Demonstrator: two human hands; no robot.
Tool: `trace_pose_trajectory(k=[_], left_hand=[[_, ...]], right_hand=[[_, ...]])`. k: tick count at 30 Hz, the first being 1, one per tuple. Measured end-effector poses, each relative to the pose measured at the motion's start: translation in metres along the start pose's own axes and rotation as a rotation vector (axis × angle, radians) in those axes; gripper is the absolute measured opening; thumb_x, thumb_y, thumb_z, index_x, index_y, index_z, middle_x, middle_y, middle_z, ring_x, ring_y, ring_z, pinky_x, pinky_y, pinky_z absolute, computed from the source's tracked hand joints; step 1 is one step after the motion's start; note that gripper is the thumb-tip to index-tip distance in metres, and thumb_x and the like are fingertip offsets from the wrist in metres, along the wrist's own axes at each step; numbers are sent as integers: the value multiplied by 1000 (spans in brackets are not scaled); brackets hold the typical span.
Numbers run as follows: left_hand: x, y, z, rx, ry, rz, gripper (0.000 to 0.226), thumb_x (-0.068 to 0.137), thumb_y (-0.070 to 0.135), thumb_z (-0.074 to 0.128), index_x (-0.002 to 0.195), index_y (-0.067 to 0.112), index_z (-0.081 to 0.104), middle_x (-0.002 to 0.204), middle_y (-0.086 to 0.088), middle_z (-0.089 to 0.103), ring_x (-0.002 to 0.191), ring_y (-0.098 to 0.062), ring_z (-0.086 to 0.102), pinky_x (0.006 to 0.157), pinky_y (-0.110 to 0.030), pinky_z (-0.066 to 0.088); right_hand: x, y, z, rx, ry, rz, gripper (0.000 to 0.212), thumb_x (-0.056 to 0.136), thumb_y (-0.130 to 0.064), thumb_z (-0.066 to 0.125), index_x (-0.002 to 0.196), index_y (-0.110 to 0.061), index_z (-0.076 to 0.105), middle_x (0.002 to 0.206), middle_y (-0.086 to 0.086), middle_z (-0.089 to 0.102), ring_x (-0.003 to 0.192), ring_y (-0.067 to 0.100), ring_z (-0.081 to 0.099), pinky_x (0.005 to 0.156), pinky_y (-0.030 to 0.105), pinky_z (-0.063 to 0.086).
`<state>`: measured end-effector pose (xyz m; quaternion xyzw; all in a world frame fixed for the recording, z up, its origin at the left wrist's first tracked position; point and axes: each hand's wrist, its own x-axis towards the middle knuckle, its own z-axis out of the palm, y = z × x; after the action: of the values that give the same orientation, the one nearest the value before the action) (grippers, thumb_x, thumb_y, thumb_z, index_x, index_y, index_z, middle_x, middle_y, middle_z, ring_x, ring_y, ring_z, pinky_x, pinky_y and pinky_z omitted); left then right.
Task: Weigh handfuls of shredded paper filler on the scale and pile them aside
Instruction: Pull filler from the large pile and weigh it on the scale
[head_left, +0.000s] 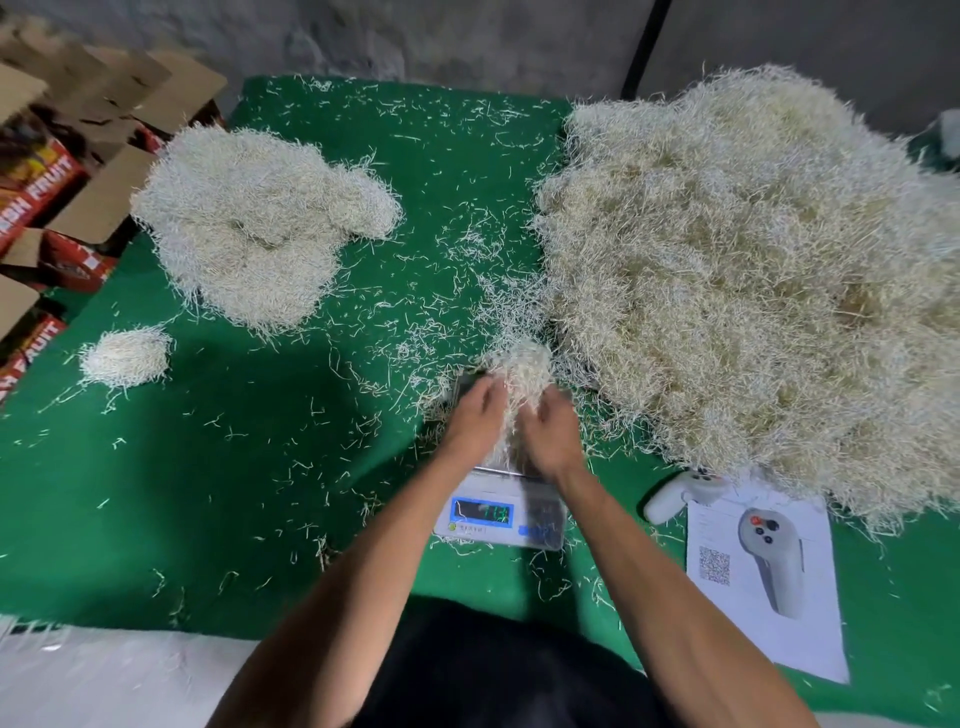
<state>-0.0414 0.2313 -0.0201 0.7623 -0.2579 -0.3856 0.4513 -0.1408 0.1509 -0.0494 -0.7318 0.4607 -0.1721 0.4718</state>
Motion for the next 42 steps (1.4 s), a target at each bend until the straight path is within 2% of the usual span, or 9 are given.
trace_pose_trajectory(k=[6, 9, 14, 21, 26, 29, 33, 38, 42], left_hand=[[9, 8, -9, -663, 112, -320, 121, 66, 76, 76, 159, 42, 6, 169, 1, 6, 150, -30, 24, 113, -64, 29], [19, 12, -16, -717, 196, -371, 108, 77, 68, 74, 159, 33, 13, 168, -3, 12, 149, -32, 26, 114, -62, 27], [20, 19, -17, -631, 222, -325, 113, 75, 64, 78, 159, 27, 12, 164, -12, 22, 145, -35, 33, 116, -56, 30], [8, 8, -24, -537, 88, -305, 75, 89, 51, 66, 151, 20, 39, 164, -14, 23, 147, -35, 29, 116, -59, 26], [12, -13, -67, -653, 229, -418, 65, 93, 39, 63, 145, 6, 43, 157, -26, 34, 138, -42, 41, 111, -57, 39], [14, -11, -72, -678, 227, -380, 53, 96, 37, 60, 141, 11, 49, 159, -21, 34, 139, -38, 41, 113, -58, 36], [13, -3, -62, -628, 125, -374, 73, 88, 44, 66, 149, 15, 41, 165, -18, 21, 145, -37, 32, 113, -53, 33], [16, 5, -40, -415, -226, -295, 70, 96, 64, 52, 151, 23, 42, 164, -15, 24, 149, -34, 29, 123, -54, 20], [16, 1, -39, -103, -122, -196, 99, 78, 86, 56, 150, 21, 41, 160, -11, 35, 136, -20, 44, 110, -36, 31]], right_hand=[[-16, -29, -4, 257, -148, -73, 66, 86, -66, 66, 134, -20, 61, 125, -16, 63, 73, -3, 60, 75, 18, 52], [-17, -36, -16, 154, -102, -148, 58, 88, -60, 69, 134, -27, 59, 127, -23, 58, 69, -9, 57, 71, 8, 47], [-6, -29, -31, 298, -111, 35, 46, 91, -50, 72, 71, -12, 56, 52, -10, 52, 45, 7, 44, 50, 21, 43], [50, -17, -96, 838, 146, 442, 18, 107, -17, 52, 103, -4, 64, 71, 7, 65, 51, 14, 55, 59, 32, 48], [78, -5, -163, 692, 410, 336, 24, 104, -13, 55, 119, 5, 62, 108, 23, 69, 78, 17, 72, 82, 32, 63], [73, -2, -163, 417, 212, 335, 22, 109, -21, 48, 107, -8, 66, 97, 13, 65, 90, 28, 65, 96, 50, 57], [46, -16, -123, -173, 107, 139, 31, 108, -26, 51, 84, -11, 65, 95, 22, 74, 70, 25, 69, 71, 40, 63], [7, -47, -56, 62, -348, -30, 69, 95, -65, 57, 152, -29, 43, 145, -10, 50, 123, 13, 59, 102, 30, 47], [4, -40, -38, 169, -286, 27, 69, 93, -44, 71, 151, -19, 43, 114, -8, 66, 87, 0, 67, 67, 9, 51]])
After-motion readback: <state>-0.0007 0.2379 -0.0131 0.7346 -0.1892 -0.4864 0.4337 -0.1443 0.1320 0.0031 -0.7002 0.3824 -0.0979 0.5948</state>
